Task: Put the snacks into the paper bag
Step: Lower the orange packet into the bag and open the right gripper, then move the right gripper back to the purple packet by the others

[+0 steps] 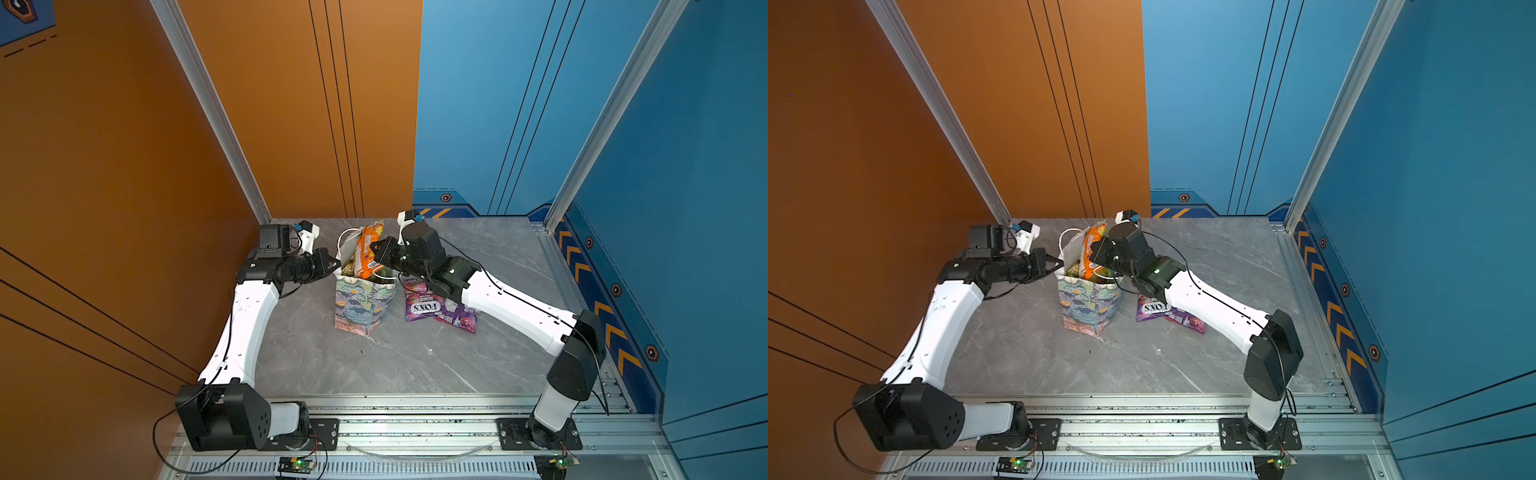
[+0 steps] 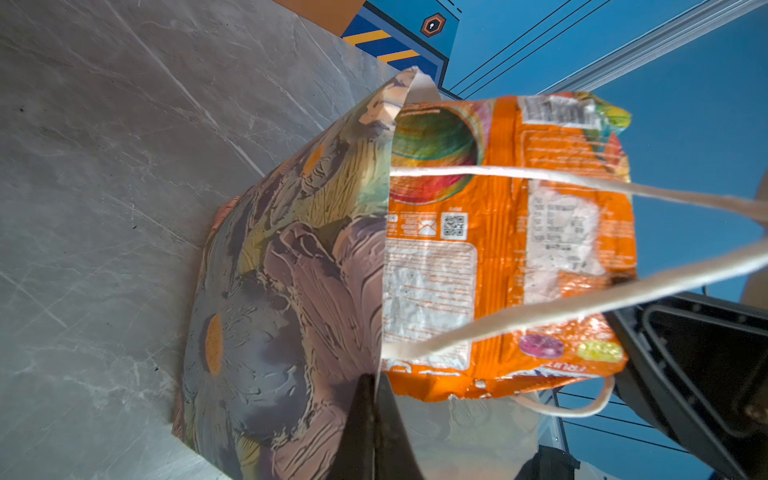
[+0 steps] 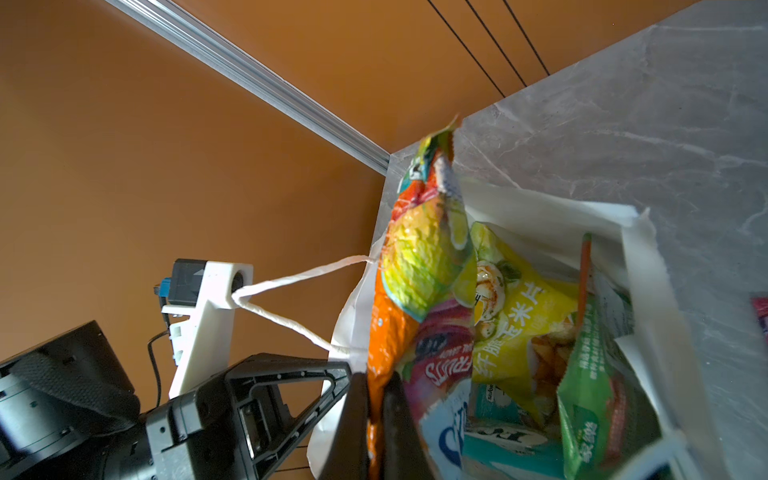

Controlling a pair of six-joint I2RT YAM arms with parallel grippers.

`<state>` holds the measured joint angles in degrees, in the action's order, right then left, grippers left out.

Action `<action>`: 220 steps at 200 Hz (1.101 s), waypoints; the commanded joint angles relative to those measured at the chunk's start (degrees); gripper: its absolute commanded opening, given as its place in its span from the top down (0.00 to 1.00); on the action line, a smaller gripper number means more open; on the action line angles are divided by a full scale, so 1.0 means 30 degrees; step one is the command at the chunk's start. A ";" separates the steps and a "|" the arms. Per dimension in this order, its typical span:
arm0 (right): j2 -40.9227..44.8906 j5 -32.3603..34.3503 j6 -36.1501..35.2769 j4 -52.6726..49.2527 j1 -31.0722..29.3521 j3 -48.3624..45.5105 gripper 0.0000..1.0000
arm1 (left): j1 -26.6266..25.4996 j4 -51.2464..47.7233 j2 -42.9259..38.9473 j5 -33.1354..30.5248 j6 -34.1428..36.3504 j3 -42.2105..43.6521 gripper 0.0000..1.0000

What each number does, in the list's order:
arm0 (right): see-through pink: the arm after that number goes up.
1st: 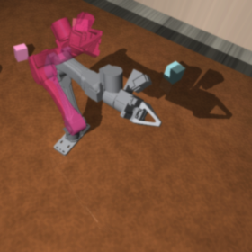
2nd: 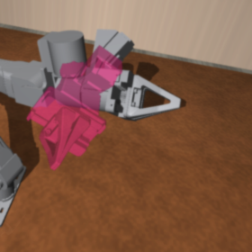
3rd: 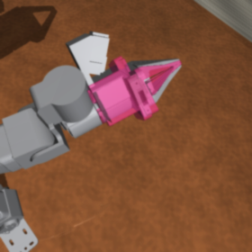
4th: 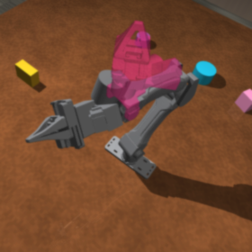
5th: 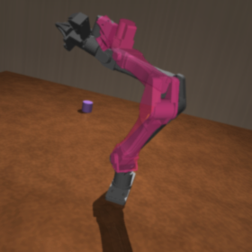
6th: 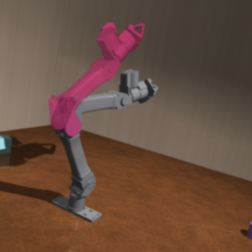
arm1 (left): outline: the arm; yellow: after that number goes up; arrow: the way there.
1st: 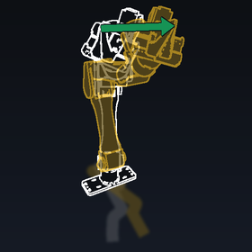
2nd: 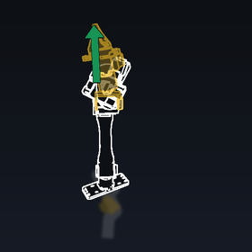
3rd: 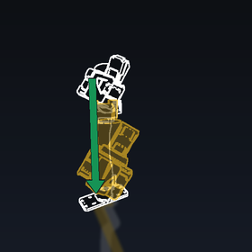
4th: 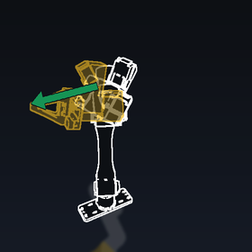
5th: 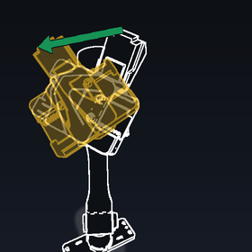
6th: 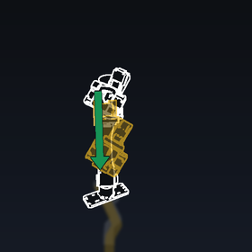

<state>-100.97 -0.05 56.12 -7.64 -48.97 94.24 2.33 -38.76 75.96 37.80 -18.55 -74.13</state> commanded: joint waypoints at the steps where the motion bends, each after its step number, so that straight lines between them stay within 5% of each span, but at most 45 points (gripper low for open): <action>1: -0.0017 -0.0349 0.0630 0.1768 0.0093 0.0156 0.97 | 0.0146 0.0236 -0.0589 0.0576 -0.0146 0.0239 1.00; 54: 0.1700 0.0577 -0.1700 0.0834 0.0827 0.0403 0.33 | 0.0220 0.0232 -0.0572 0.0558 -0.0117 0.0304 1.00; 136: 0.7729 0.3099 -0.3158 -0.0873 0.3781 -0.5701 0.29 | 0.0257 0.0249 -0.0504 0.0526 -0.0178 0.0242 1.00; 220: 1.4491 0.2095 -0.1369 -0.4924 0.8668 -1.5339 0.16 | 0.0279 0.0292 -0.0433 0.0552 -0.0348 0.0305 1.00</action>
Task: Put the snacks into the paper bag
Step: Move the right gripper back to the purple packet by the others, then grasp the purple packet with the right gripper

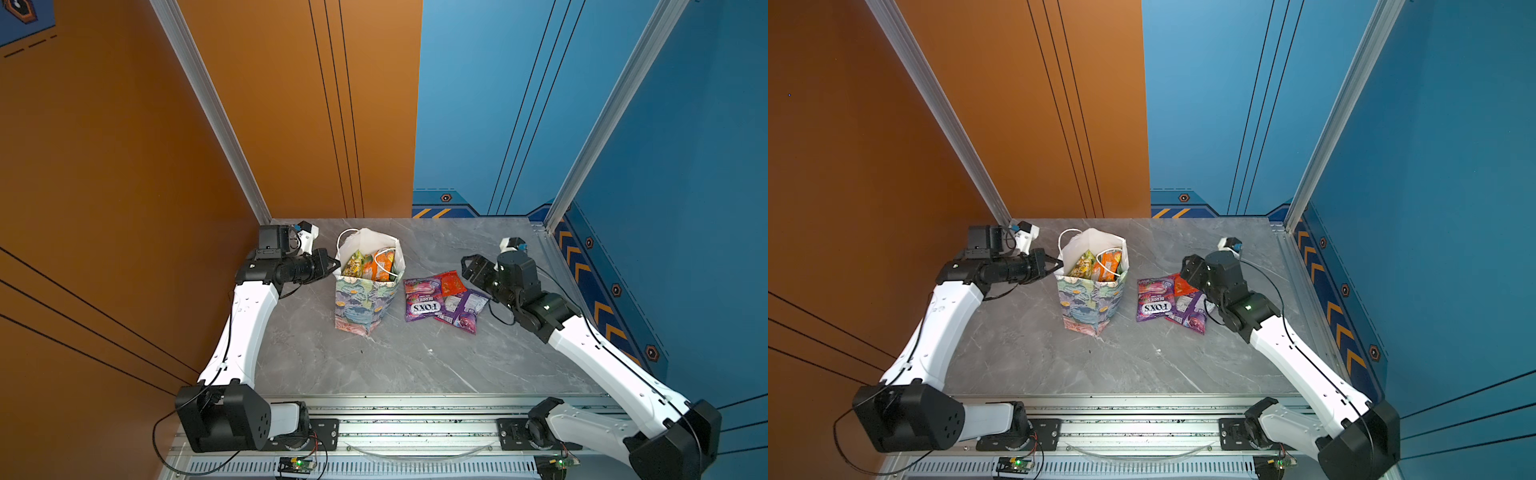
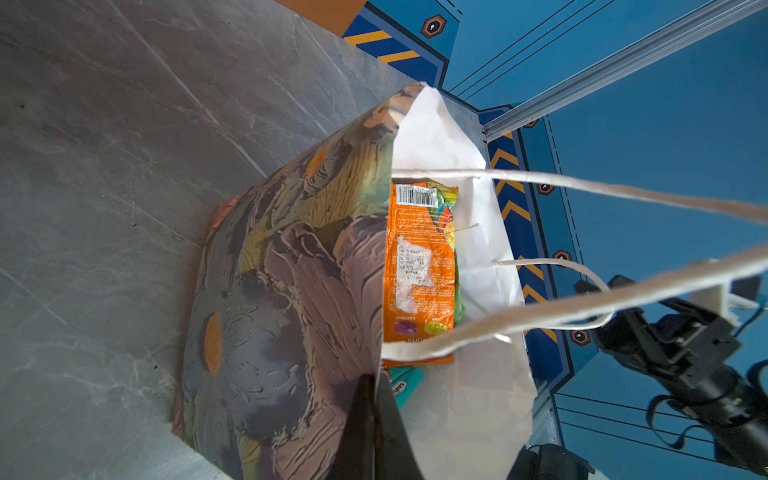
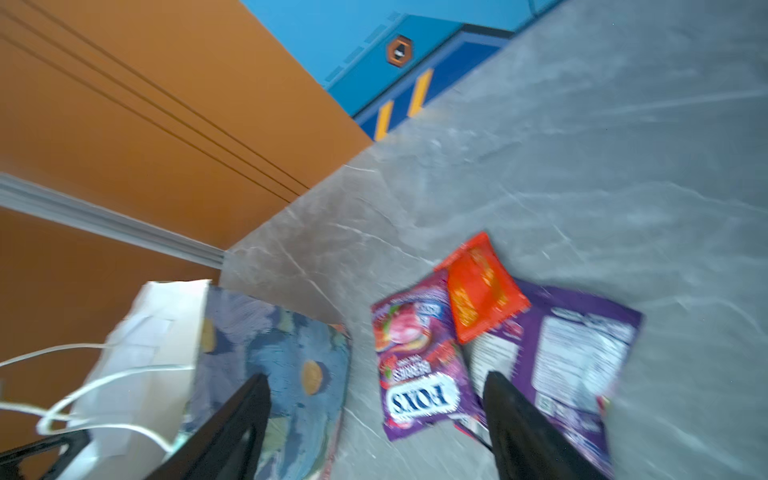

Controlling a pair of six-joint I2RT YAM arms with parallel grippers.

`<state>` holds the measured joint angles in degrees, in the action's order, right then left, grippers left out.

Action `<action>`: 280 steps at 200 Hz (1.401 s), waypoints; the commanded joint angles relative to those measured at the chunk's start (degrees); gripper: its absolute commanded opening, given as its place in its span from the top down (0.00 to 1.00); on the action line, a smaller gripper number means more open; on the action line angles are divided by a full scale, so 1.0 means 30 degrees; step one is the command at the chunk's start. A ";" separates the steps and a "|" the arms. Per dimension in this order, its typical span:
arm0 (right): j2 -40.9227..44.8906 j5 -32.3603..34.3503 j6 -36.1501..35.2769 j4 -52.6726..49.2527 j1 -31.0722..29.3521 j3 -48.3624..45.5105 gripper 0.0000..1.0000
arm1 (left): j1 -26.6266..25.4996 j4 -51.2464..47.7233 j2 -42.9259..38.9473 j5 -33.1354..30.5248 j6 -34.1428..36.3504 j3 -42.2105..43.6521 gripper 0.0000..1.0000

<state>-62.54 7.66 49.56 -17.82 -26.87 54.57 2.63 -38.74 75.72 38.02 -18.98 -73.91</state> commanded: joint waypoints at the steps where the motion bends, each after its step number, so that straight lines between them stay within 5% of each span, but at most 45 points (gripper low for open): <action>1: 0.1759 -0.0548 0.0850 -0.1529 0.1380 -0.2227 0.16 | 0.0177 0.0286 -0.0346 0.0480 -0.0204 0.0232 1.00; 80: 0.1810 -0.4988 0.0328 -0.1189 0.4709 -0.6293 0.13 | 0.0118 0.0360 -0.0476 0.0395 -0.0411 0.0171 1.00; 280: -0.5326 -0.8790 0.1723 0.7106 0.5018 -0.8118 0.39 | -0.0014 0.0374 -0.0485 0.0365 -0.0411 0.0288 1.00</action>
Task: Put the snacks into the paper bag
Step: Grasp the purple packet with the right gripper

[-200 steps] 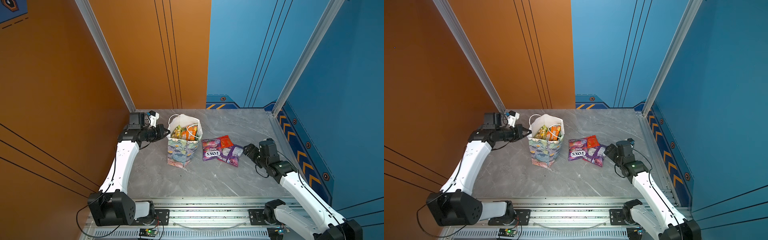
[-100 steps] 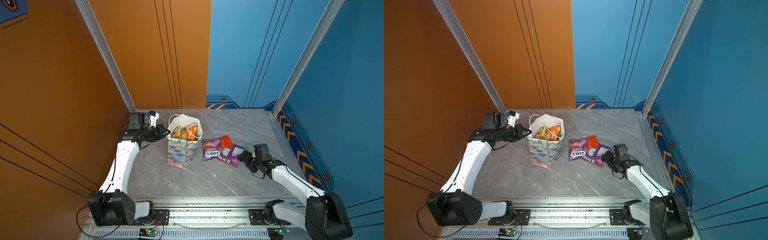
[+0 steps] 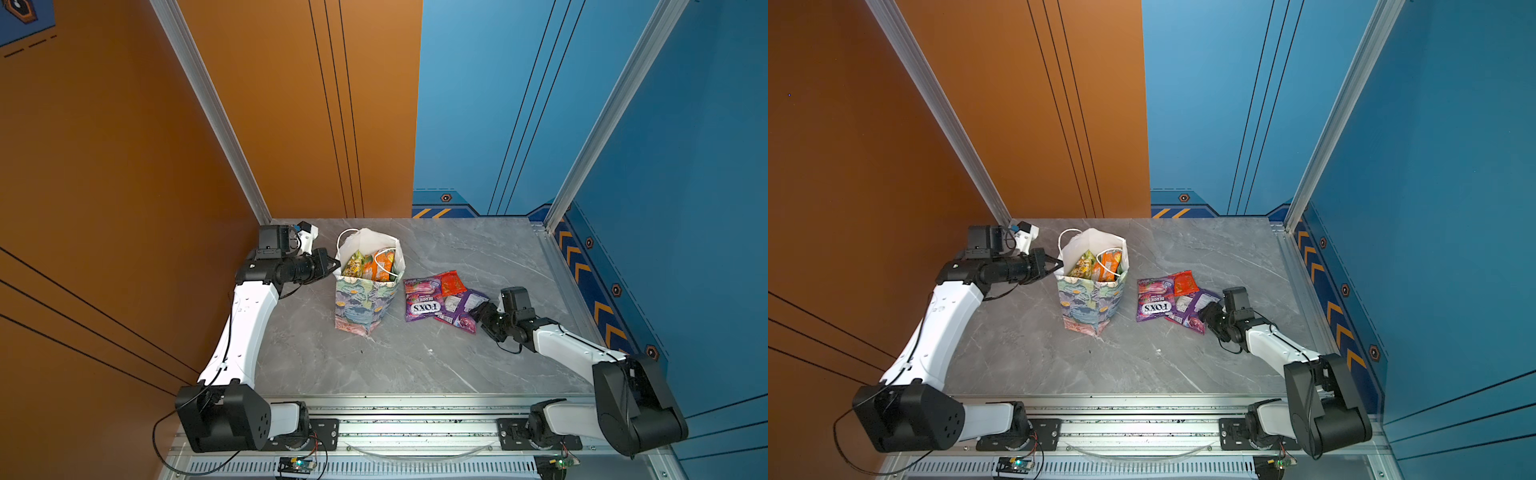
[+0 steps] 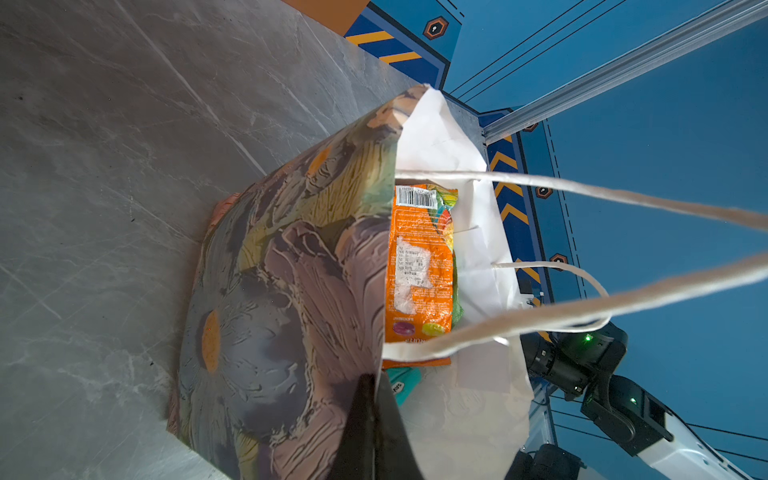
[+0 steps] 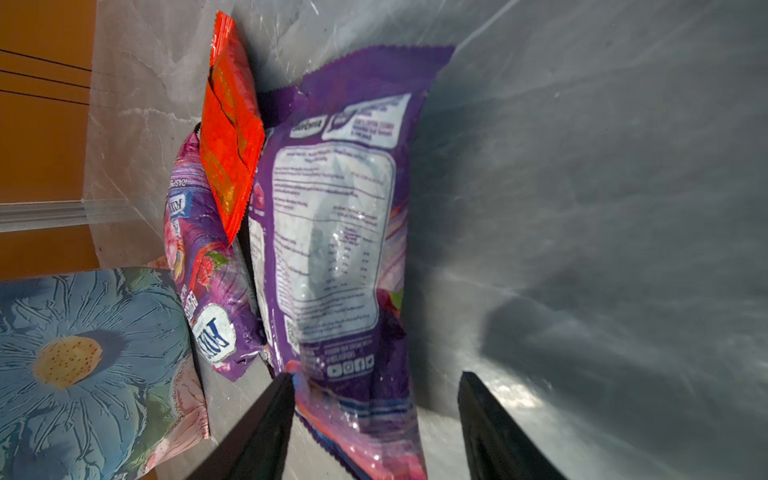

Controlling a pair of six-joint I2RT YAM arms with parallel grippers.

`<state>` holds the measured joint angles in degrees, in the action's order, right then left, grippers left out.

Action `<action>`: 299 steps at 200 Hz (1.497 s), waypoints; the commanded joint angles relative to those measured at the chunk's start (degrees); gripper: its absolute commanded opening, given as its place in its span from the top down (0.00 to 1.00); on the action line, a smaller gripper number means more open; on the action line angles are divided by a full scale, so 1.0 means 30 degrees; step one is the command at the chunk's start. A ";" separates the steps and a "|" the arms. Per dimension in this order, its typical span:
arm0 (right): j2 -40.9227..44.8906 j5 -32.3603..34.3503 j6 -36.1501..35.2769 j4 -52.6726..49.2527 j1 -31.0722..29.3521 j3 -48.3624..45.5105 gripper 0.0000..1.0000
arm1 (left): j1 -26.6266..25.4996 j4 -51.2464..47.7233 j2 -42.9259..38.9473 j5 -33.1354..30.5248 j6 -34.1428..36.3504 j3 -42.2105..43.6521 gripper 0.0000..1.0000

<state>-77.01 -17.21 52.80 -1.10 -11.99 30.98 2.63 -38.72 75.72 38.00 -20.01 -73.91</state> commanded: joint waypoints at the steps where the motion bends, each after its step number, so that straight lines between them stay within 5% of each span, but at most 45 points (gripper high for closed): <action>1: -0.0541 -0.0501 0.0664 0.1565 0.0063 -0.0268 0.40 | -0.0006 0.0367 -0.0471 0.0372 -0.0068 0.0289 1.00; 83: -0.1813 -0.0503 0.1180 0.3029 -0.0102 -0.0366 0.54 | 0.0030 0.0367 -0.0491 0.0381 -0.0010 0.0320 1.00; 171: 0.0800 0.0800 0.0860 0.0725 -0.0138 0.0169 1.00 | 0.0085 0.0367 -0.0523 0.0401 0.0005 0.0346 1.00; 299: 0.7502 0.3587 -0.0590 -0.6256 -0.0590 0.3990 1.00 | 0.0060 0.0551 -0.0529 0.0561 -0.0068 0.0441 1.00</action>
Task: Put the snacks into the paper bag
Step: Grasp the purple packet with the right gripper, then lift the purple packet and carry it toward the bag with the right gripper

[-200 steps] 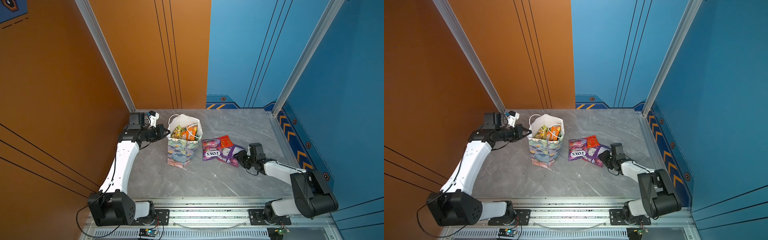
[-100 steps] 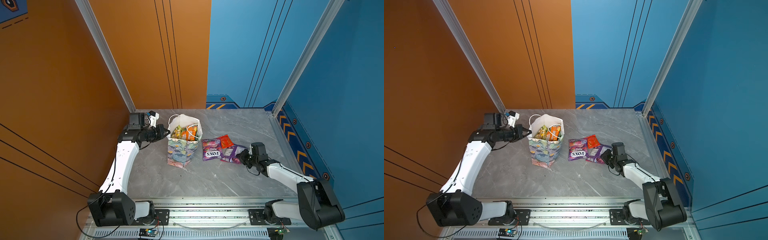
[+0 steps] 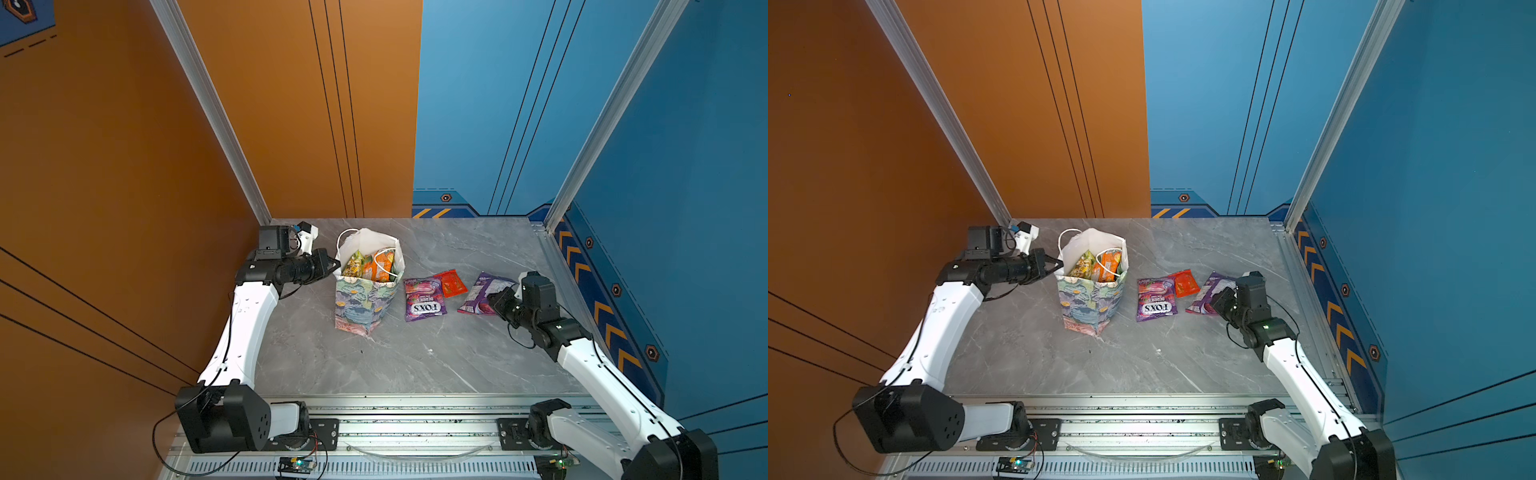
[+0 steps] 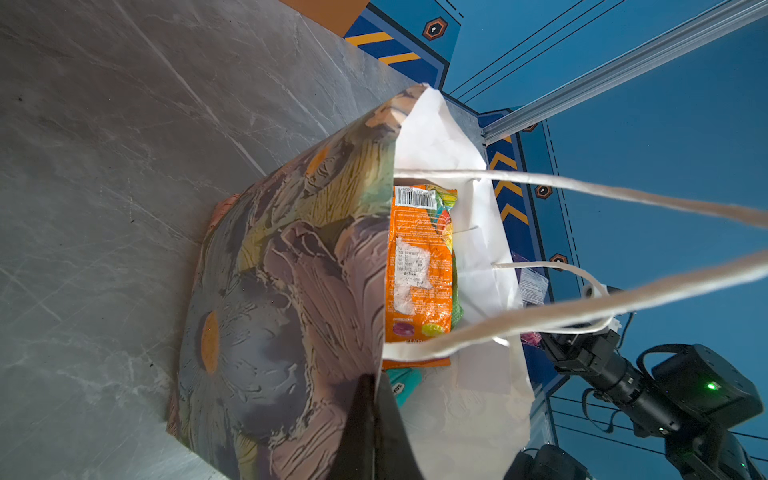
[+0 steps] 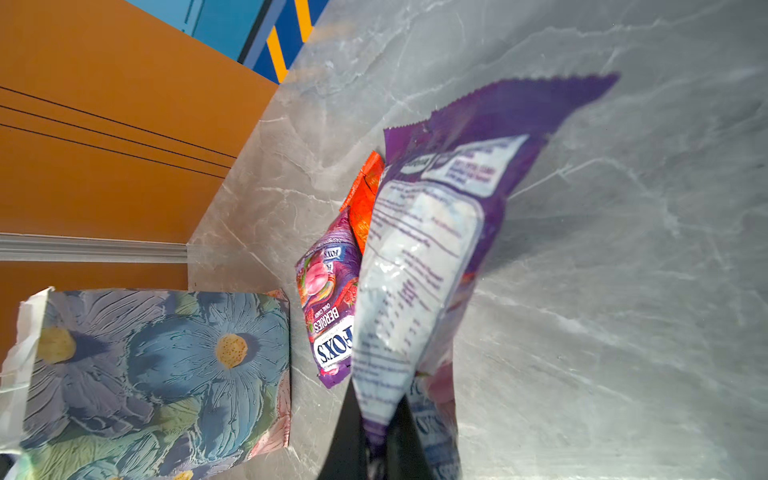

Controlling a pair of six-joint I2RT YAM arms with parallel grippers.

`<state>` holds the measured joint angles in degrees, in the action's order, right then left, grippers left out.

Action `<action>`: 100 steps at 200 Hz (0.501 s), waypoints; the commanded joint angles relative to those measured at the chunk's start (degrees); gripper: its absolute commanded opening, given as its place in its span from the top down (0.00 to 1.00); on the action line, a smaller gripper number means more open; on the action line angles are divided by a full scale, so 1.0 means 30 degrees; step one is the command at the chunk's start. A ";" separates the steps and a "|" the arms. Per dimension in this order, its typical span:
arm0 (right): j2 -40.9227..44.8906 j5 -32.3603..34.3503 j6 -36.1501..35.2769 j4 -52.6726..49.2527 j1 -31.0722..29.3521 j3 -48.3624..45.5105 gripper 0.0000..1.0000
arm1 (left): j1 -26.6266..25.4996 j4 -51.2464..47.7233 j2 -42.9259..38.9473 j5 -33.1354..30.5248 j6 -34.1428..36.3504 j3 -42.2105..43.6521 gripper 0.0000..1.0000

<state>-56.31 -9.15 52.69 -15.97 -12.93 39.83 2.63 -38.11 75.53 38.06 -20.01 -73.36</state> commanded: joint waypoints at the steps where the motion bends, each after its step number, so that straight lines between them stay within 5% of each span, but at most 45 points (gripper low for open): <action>1: 0.0620 0.0919 -0.0562 -0.1300 -0.0283 0.1058 1.00 | 0.0060 0.0343 -0.0456 0.0532 -0.0083 0.0257 1.00; 100: -0.0969 0.1759 -0.1538 -0.1562 -0.2175 0.4945 1.00 | 0.0059 0.0469 -0.0541 0.0584 -0.0159 0.0299 1.00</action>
<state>-57.89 -5.65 49.91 -21.52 -18.17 50.78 2.63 -37.87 75.26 38.09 -20.03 -73.12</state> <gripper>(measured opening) 0.063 0.046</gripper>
